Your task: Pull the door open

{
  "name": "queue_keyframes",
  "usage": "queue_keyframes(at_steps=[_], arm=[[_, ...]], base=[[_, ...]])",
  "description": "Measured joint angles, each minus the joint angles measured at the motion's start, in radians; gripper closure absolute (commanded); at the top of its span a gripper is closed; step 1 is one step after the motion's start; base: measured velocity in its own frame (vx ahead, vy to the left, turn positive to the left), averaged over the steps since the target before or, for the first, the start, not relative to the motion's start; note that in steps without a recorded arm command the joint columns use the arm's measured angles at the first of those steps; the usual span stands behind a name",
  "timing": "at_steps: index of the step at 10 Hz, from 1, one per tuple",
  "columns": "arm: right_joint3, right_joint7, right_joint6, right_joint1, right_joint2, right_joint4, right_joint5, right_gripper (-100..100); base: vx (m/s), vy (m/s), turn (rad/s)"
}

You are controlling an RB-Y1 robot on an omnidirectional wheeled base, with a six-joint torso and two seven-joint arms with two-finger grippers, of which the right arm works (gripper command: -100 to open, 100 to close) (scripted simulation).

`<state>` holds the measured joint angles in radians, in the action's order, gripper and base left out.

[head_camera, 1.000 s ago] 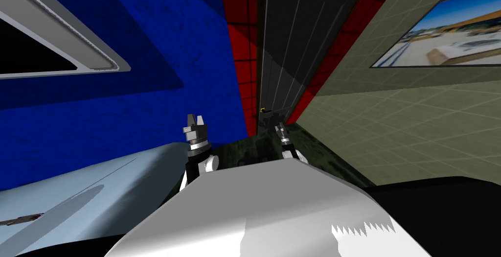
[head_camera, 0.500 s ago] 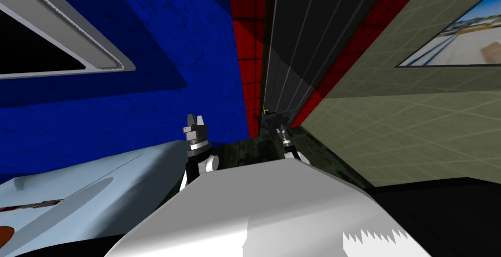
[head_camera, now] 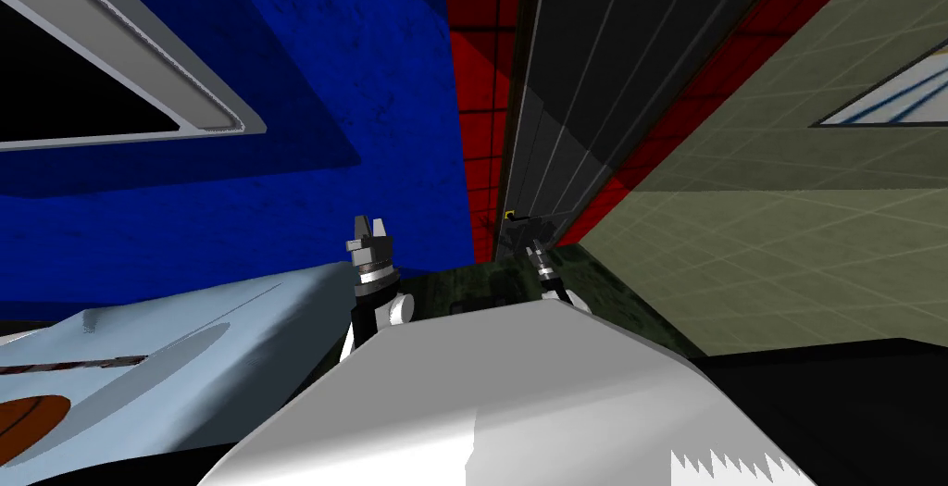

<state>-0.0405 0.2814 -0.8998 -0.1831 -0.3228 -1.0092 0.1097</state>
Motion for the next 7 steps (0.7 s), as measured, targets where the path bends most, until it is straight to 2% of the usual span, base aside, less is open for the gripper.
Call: queue_keyframes(at_steps=[2, 4, 7], arm=[[0.001, 0.012, -0.025, 0.013, -0.017, 0.073, 0.003, -100], [0.003, 0.021, -0.034, 0.019, -0.032, 0.118, 0.007, -100], [0.004, 0.031, -0.049, 0.037, -0.049, 0.185, 0.011, -100]], base=[[0.089, -0.032, 0.124], [0.084, -0.025, 0.127], [0.075, -0.025, 0.05]])
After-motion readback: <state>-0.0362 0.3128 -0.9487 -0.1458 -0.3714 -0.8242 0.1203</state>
